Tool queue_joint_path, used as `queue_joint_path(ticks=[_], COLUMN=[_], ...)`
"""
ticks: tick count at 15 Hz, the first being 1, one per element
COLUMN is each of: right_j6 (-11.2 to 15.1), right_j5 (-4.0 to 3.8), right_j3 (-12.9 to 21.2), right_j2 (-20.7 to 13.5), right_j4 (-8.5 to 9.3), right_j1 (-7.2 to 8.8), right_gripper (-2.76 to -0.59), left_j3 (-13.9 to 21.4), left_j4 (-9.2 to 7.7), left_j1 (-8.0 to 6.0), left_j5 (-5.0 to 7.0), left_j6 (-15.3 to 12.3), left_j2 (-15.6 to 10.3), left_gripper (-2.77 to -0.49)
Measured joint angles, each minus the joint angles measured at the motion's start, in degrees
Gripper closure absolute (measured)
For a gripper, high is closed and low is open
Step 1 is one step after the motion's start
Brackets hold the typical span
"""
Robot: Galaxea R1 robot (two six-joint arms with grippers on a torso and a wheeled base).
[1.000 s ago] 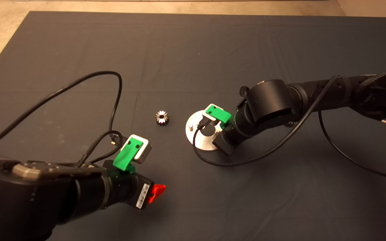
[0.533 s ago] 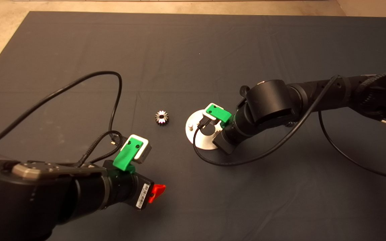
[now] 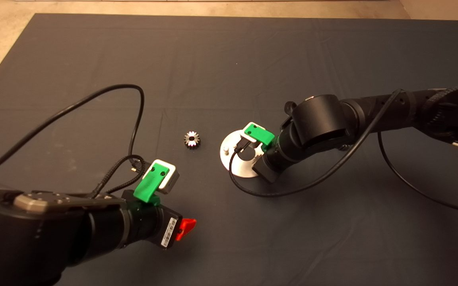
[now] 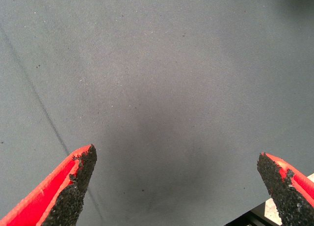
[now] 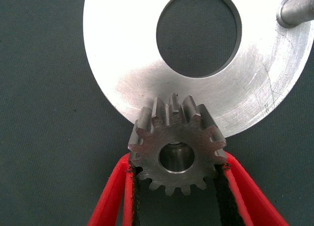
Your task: Install three planetary gears onto the carrier pins
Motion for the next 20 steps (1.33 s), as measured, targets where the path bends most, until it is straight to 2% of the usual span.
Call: queue_joint_path(ticks=[8, 11, 12, 16, 20], right_j6=[0.0, 0.0, 0.0, 0.0, 0.0], right_j5=[0.0, 0.17, 0.16, 0.17, 0.17], right_j3=[0.0, 0.0, 0.0, 0.0, 0.0], right_j2=[0.0, 0.0, 0.0, 0.0, 0.0], right_j4=[-0.11, -0.83, -0.99, -1.12, -1.16], right_j1=[-0.02, 0.0, 0.02, 0.02, 0.02], right_gripper=[-0.95, -1.05, -1.16, -1.31, -1.59], left_j3=[0.0, 0.0, 0.0, 0.0, 0.0], left_j4=[0.0, 0.0, 0.0, 0.0, 0.02], left_j1=[0.02, 0.02, 0.02, 0.02, 0.02], left_j5=[0.0, -0.02, 0.0, 0.0, 0.0], left_j6=[0.0, 0.0, 0.0, 0.0, 0.0], left_j2=[0.0, 0.0, 0.0, 0.0, 0.0], left_gripper=[-2.36, -2.36, -2.36, -2.36, -2.36])
